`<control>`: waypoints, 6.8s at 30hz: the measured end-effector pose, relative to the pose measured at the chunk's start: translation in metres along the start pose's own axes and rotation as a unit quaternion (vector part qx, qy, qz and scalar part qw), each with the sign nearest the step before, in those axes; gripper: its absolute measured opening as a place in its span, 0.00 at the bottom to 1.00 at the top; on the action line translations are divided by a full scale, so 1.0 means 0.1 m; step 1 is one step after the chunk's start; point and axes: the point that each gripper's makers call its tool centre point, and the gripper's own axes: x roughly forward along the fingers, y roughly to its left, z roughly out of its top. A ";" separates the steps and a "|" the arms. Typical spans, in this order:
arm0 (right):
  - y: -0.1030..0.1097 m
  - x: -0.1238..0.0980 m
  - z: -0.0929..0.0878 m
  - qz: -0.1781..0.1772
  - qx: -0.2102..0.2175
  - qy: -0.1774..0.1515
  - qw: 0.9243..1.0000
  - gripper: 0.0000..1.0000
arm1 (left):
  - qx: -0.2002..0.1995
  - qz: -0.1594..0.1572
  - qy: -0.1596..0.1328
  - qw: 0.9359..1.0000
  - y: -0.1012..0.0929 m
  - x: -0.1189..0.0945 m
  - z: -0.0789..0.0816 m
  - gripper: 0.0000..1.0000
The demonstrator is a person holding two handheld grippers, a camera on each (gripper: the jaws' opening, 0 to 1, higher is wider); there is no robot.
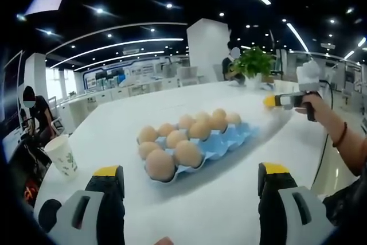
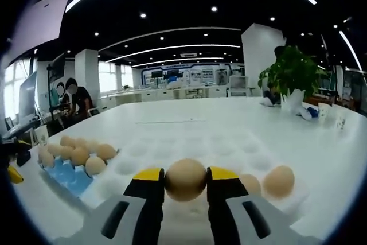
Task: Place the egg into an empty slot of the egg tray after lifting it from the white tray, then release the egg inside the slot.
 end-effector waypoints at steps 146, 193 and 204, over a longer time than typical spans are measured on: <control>2.68 -0.03 -0.20 0.296 -0.069 -0.022 0.952 0.35 | 0.006 -0.014 -0.003 1.000 -0.05 -0.13 -0.05 0.99; 2.03 -0.05 -0.05 0.246 -0.069 -0.014 0.967 0.90 | -0.001 -0.014 -0.012 1.000 -0.09 -0.05 0.02 1.00; 1.69 -0.04 -0.04 0.217 -0.070 -0.013 0.973 0.90 | 0.000 -0.013 -0.013 1.000 -0.10 -0.04 0.03 1.00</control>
